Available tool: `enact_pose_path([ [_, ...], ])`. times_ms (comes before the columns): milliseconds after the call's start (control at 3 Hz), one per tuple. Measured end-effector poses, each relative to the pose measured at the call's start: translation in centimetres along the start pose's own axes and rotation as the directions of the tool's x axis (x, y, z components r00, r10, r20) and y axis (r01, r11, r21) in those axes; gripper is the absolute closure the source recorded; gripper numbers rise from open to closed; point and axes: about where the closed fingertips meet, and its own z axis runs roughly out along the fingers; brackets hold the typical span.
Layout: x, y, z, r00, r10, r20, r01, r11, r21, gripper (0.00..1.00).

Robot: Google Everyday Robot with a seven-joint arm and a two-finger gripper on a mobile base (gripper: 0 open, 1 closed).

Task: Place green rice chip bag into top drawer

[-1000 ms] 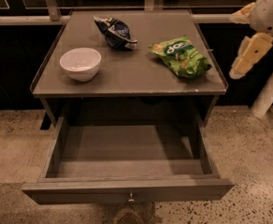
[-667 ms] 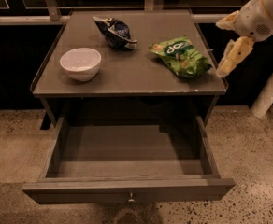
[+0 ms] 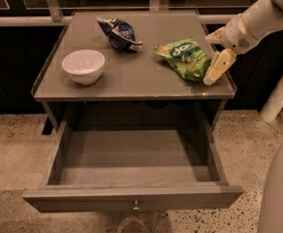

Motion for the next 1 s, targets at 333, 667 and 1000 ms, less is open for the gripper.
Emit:
enact_pose_path([
  [333,0.11,-0.02,0.24,1.000,0.002,0.000,-0.002,1.0000,-0.003,0.19],
  [667,0.11,-0.02,0.24,1.000,0.002,0.000,-0.002,1.0000,-0.003,0.42],
  [1000,0.11,-0.02,0.24,1.000,0.002,0.000,-0.002,1.0000,-0.003,0.65],
])
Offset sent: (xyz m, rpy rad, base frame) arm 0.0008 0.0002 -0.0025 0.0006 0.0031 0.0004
